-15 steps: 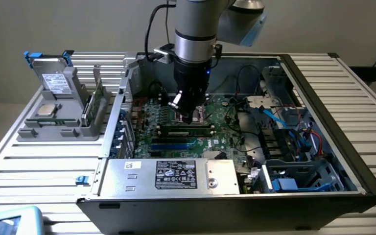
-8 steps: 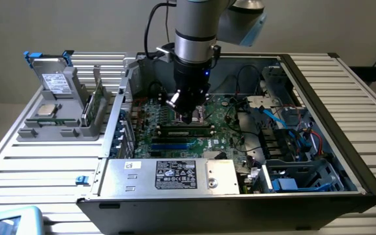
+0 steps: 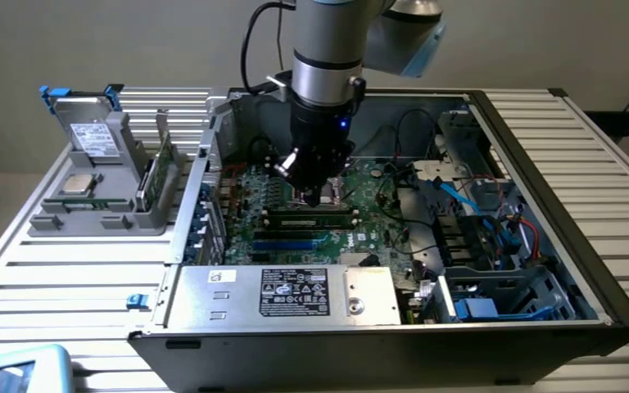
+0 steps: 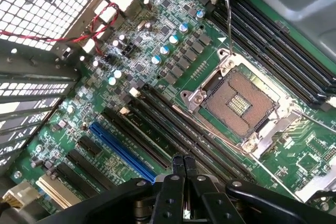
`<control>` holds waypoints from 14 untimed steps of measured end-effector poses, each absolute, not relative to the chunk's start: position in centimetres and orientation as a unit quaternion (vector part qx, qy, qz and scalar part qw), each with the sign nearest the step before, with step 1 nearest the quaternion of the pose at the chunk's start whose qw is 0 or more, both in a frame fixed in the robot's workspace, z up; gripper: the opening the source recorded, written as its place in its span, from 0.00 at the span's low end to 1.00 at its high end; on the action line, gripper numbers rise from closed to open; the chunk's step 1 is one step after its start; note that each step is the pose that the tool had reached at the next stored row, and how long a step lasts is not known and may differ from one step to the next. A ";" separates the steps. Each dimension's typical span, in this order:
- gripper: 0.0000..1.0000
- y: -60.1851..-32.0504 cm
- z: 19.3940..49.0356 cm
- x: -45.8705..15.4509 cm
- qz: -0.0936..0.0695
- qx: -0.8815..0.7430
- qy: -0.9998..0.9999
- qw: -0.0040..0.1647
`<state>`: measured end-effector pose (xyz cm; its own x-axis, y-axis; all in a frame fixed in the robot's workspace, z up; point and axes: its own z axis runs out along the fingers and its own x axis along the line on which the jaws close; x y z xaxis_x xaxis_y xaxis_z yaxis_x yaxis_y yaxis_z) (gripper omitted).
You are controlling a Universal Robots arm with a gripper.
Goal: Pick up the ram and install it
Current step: 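Press down the ram until it locks into place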
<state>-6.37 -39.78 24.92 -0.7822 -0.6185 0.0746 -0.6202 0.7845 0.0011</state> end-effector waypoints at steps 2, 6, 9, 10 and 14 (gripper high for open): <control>0.11 -39.8 24.9 -6.4 0.011 0.314 -0.949 0.036; 0.11 -39.8 24.9 -6.4 0.010 0.286 -0.958 0.036; 0.11 -39.8 24.9 -6.4 0.009 0.267 -0.963 0.036; 0.11 -39.8 24.9 -6.4 0.009 0.261 -0.965 0.036; 0.11 -39.8 24.9 -6.4 0.010 0.244 -0.969 0.032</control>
